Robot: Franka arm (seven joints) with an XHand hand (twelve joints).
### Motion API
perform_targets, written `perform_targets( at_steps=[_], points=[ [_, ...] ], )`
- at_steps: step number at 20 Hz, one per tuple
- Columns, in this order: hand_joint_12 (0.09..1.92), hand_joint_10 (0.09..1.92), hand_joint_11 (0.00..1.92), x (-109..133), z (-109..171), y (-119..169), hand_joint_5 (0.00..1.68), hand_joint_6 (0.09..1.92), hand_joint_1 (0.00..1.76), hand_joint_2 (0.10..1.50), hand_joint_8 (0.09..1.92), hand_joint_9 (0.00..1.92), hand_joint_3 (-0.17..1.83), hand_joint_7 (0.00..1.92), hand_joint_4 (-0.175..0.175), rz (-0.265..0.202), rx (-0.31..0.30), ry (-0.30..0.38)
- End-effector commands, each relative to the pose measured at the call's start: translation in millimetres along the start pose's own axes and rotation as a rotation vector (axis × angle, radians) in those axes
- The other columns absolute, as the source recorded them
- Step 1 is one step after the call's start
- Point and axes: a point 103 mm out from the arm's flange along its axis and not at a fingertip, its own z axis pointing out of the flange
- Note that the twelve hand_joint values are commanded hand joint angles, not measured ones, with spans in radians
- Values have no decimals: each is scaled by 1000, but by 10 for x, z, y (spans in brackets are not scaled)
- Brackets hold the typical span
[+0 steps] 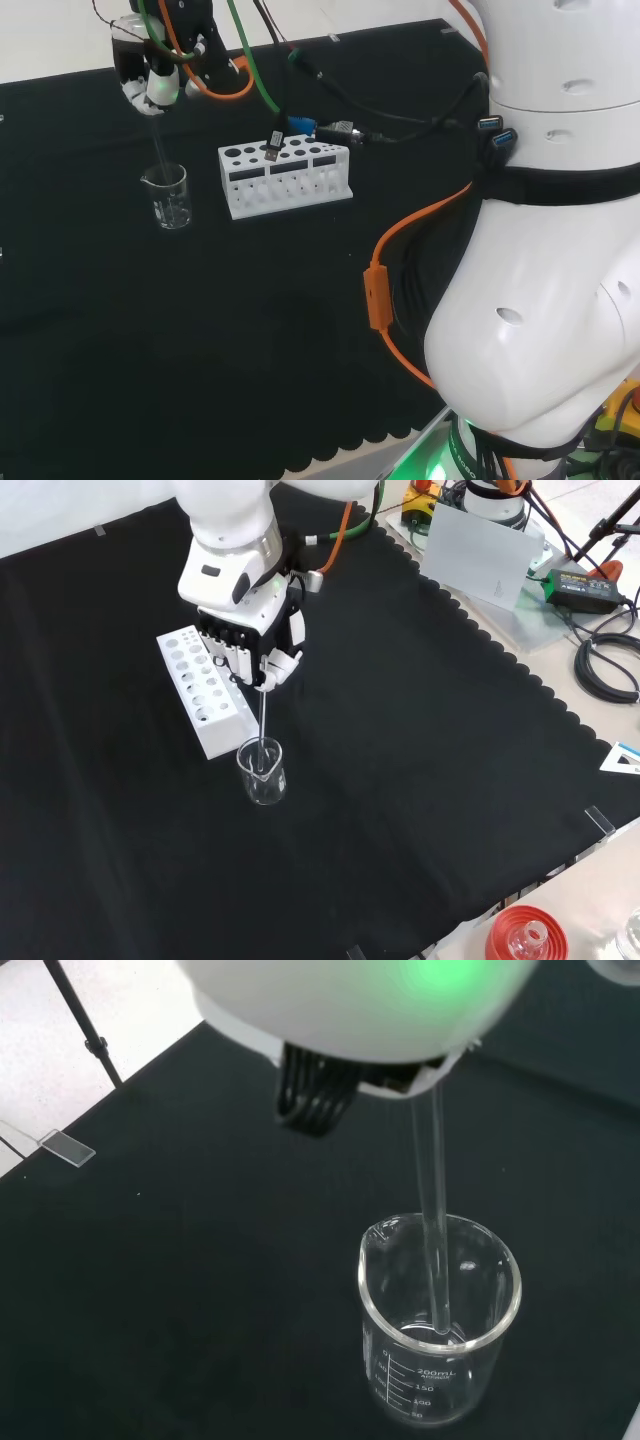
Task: Stir in the beaker to the left of the white test tube rack with the glass rod.
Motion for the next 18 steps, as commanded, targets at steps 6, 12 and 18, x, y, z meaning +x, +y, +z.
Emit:
perform_targets(
  at_steps=[6,12,18],
  points=[
    [686,494,1614,36,224,83,1212,754,1340,481,677,1726,953,1452,-175,-6,22,18],
    [688,495,1613,72,264,225,1209,757,1339,482,679,1724,951,1451,-175,-17,37,21],
    [689,496,1613,-56,259,373,1209,759,1339,483,682,1723,951,1449,-175,-20,47,35]
  ],
)
